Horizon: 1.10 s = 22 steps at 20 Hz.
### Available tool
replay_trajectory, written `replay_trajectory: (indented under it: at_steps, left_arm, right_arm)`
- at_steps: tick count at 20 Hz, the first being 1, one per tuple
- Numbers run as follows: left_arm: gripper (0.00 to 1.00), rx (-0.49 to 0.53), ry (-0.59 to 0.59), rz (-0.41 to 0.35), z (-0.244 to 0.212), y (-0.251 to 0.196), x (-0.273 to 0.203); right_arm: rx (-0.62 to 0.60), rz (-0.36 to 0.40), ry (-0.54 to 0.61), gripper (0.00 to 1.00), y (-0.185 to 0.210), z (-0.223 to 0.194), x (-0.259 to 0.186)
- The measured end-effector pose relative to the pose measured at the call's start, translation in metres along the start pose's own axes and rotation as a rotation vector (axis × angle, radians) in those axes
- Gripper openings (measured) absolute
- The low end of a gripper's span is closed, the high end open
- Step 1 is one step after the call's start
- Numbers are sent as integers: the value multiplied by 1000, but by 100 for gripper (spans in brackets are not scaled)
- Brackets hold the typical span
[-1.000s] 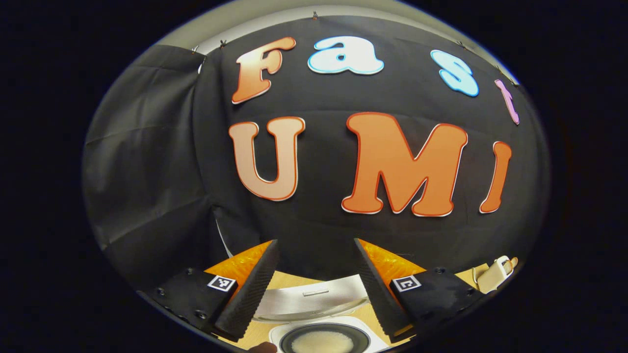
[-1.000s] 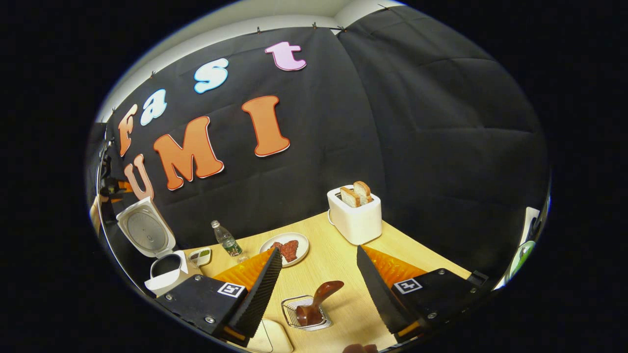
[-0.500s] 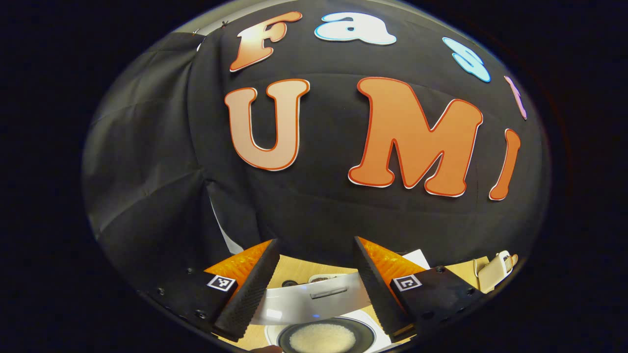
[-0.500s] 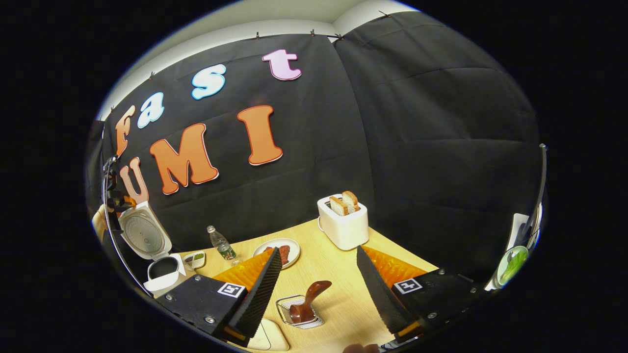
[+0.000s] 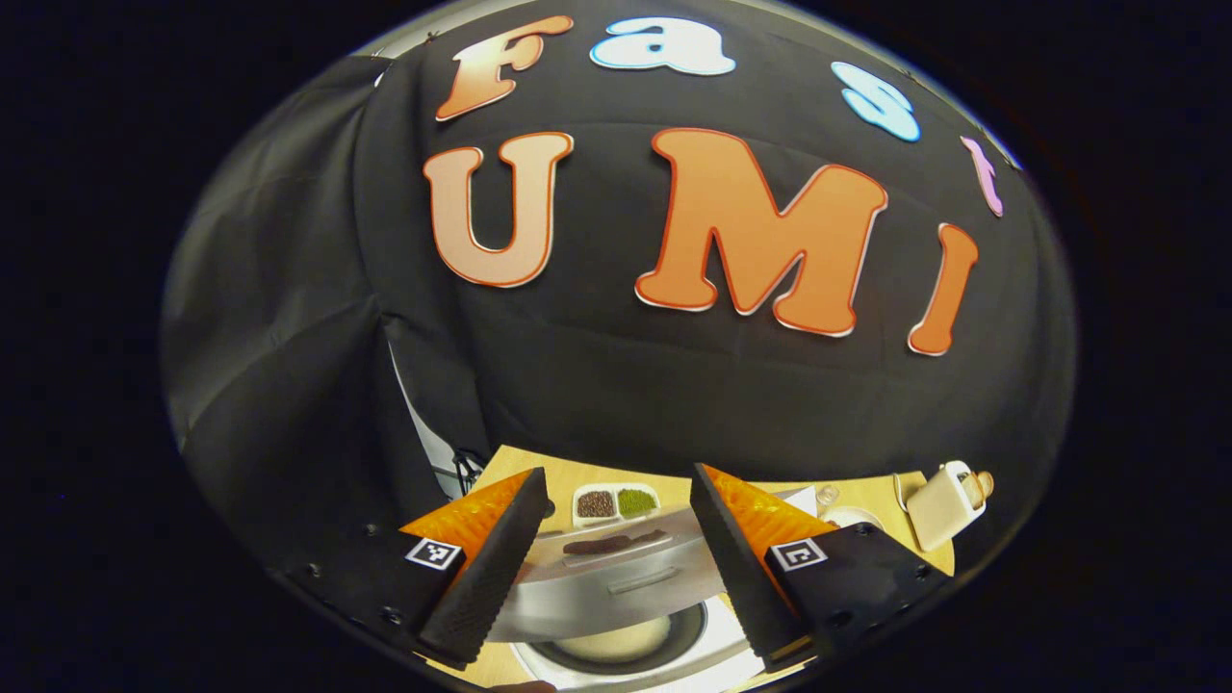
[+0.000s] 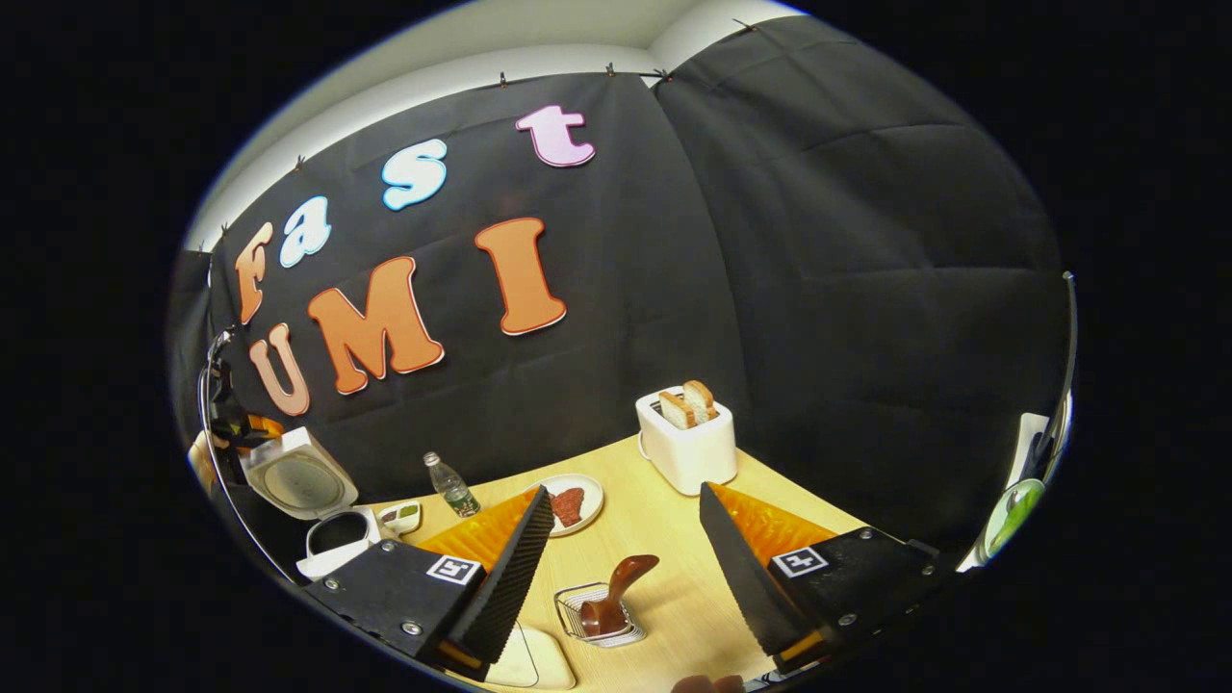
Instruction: Close the left gripper, press the button to open the rice cooker; take a wooden spoon from the chopstick holder with the right hand, scoop a spoonful of rice and pour it into the rice cooker, then put the wooden spoon back into the chopstick holder.
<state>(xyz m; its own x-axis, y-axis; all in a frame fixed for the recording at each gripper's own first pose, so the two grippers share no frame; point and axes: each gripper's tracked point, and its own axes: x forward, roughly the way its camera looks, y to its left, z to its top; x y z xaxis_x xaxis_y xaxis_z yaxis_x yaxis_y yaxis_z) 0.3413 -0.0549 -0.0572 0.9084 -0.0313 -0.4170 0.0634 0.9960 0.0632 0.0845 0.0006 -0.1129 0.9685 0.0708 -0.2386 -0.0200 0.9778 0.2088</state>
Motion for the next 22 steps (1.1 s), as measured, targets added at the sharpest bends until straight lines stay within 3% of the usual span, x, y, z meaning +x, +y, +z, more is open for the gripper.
replay_trajectory:
  at_steps: [3,8,10,12,22]
  left_arm:
    - [100,12,61,-11,-50,-16,-12]
    - [100,-58,68,8,-121,-30,-28]
    - [100,-29,63,24,-143,-31,-27]
    - [100,20,57,52,-157,-33,-14]
    - [100,37,56,142,-194,-32,-2]
  right_arm:
    - [4,48,16,94,7,-7,1]
    - [-2,99,56,94,11,-22,4]
    - [-4,109,73,94,10,-29,3]
    - [-13,113,88,94,8,-33,2]
    - [-24,112,123,94,1,-49,-2]
